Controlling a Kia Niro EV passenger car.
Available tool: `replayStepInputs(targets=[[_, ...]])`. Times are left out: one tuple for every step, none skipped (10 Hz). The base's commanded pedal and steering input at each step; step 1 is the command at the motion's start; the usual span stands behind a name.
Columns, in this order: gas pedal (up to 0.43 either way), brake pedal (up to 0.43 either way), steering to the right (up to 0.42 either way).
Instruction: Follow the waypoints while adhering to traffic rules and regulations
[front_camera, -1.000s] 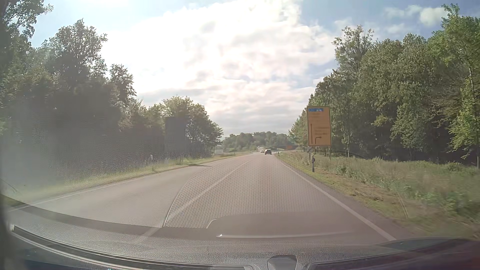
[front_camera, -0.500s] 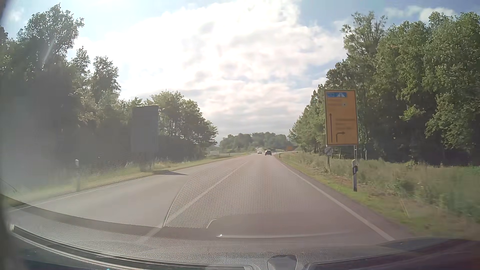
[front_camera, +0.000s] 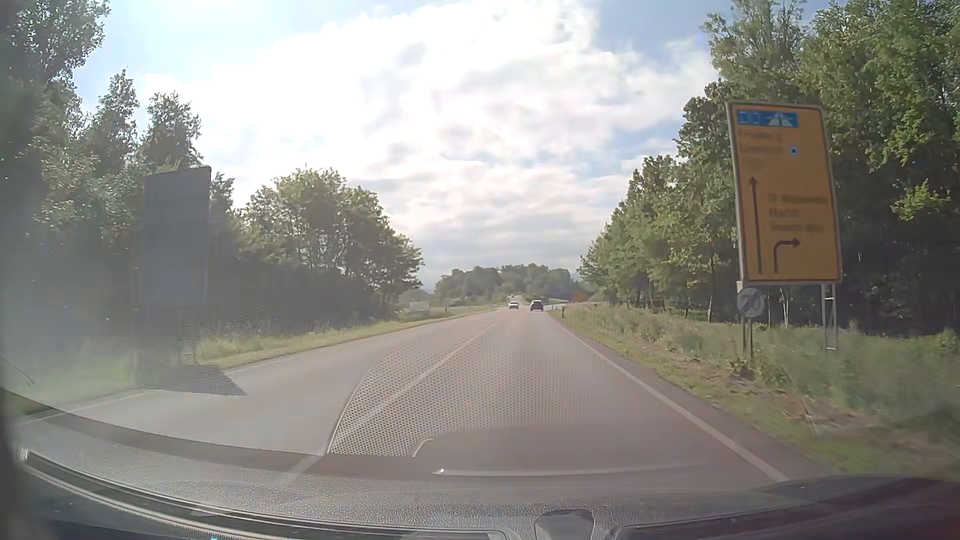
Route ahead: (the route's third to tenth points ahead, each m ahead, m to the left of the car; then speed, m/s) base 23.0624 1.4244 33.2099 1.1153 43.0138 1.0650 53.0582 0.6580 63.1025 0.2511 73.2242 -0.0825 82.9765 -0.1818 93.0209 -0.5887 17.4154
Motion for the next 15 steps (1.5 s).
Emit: replayStepInputs(targets=[[0.319, 0.000, 0.002], [0.339, 0.000, 0.002], [0.358, 0.000, 0.003], [0.358, 0.000, 0.002], [0.370, 0.000, 0.002], [0.370, 0.000, 0.002], [0.378, 0.000, 0.002], [0.378, 0.000, 0.002], [0.378, 0.000, 0.002], [0.370, 0.000, 0.002], [0.370, 0.000, 0.002], [0.358, 0.000, 0.002], [0.358, 0.000, 0.002], [0.358, 0.000, 0.002], [0.358, 0.000, 0.002]])
